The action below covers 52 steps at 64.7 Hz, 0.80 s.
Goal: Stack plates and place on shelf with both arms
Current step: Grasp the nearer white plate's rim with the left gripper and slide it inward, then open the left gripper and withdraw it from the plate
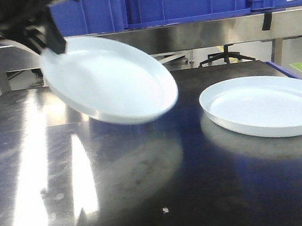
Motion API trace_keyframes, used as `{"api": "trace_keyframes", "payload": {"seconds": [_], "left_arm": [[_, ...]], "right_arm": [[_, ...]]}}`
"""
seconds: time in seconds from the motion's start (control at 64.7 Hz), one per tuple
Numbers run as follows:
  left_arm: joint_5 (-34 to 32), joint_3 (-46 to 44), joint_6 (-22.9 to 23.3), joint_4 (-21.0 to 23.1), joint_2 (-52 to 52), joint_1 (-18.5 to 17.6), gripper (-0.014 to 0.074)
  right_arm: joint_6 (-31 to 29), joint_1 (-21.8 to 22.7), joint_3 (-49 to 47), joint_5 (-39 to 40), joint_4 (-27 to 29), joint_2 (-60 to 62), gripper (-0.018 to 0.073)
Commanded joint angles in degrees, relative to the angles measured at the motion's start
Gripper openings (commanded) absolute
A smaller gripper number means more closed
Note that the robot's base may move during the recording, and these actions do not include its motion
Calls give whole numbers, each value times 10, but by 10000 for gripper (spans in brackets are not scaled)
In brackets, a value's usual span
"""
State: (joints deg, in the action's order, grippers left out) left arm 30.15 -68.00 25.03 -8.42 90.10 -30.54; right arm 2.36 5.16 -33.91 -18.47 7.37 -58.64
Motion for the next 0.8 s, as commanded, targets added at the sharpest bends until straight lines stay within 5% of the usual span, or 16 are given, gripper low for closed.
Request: {"api": "trace_keyframes", "payload": {"seconds": [0.0, 0.371, 0.618, 0.788], "left_arm": [[-42, -19, 3, 3, 1, -15, 109], [-45, -19, 3, -16, 53, -17, 122], [-39, -19, 3, -62, 58, -17, 442], [4, -33, 3, -117, 57, -17, 421]], "right_arm": [[-4, 0, -21, 31, -5, 4, 528], [-4, 0, -21, 24, -5, 4, 528], [-4, 0, -21, 24, -5, 4, 528], [-4, 0, -21, 24, -5, 4, 528]]}}
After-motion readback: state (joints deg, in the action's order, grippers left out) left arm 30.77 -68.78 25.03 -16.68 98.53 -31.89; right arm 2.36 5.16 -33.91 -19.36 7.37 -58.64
